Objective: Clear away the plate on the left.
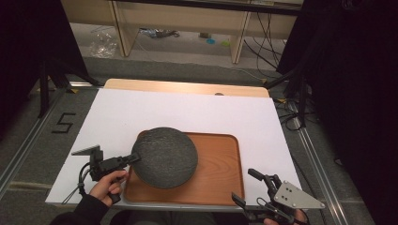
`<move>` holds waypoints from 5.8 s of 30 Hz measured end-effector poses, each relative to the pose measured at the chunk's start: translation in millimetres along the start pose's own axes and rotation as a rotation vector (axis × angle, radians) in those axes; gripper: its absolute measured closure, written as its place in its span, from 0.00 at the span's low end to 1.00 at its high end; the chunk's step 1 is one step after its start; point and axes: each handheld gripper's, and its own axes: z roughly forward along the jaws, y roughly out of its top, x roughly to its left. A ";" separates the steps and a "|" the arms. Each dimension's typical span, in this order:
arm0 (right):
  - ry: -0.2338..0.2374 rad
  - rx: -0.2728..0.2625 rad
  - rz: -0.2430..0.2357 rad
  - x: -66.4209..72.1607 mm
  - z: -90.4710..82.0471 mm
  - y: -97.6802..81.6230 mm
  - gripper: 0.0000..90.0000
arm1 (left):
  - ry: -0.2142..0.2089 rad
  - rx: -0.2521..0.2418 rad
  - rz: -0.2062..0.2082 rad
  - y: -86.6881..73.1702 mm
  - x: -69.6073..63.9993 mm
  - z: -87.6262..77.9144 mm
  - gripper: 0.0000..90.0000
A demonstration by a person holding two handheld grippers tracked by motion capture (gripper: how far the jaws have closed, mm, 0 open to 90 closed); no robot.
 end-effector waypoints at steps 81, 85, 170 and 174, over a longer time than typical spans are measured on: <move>0.008 0.018 0.016 1.6 -1.4 0.0 0.18 | 0.299 0.283 0.419 -28.7 -28.9 37.2 0.46; 0.005 0.020 0.012 1.5 -1.5 0.0 0.18 | 0.261 0.238 0.458 -25.7 -35.0 32.4 0.43; 0.000 0.028 -0.004 0.9 -2.0 -0.5 0.18 | 0.083 -0.112 1.139 -64.2 -82.4 -66.0 0.19; 0.000 0.028 -0.005 0.9 -1.9 -0.5 0.18 | 0.090 -0.106 1.135 -67.2 -82.1 -66.6 0.19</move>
